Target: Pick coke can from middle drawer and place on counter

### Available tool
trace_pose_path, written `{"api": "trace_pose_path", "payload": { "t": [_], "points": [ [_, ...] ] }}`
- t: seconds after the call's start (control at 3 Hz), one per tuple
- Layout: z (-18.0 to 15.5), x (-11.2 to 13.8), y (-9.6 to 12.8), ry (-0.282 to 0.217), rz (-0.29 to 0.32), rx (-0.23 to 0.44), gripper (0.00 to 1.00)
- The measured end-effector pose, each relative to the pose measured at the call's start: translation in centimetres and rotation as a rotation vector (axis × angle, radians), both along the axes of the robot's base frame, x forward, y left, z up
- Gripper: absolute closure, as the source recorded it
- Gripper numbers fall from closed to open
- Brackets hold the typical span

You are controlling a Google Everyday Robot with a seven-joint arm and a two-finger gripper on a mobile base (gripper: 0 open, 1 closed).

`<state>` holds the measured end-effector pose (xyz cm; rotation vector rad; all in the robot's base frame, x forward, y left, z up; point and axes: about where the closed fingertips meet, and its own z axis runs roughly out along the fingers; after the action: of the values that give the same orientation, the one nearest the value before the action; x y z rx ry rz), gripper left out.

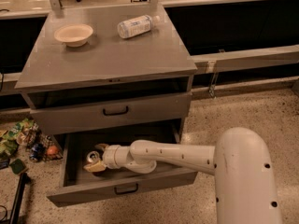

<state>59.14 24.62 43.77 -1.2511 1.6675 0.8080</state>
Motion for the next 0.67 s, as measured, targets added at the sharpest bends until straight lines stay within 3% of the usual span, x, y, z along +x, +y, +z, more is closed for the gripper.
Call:
{"api": "trace_pose_path", "payload": {
  "t": [0.33, 0.67],
  "points": [
    [-0.17, -0.24, -0.11, 0.003, 0.005, 0.009, 0.65],
    [-0.14, -0.15, -0.37, 0.000, -0.011, 0.021, 0.87]
  ]
}}
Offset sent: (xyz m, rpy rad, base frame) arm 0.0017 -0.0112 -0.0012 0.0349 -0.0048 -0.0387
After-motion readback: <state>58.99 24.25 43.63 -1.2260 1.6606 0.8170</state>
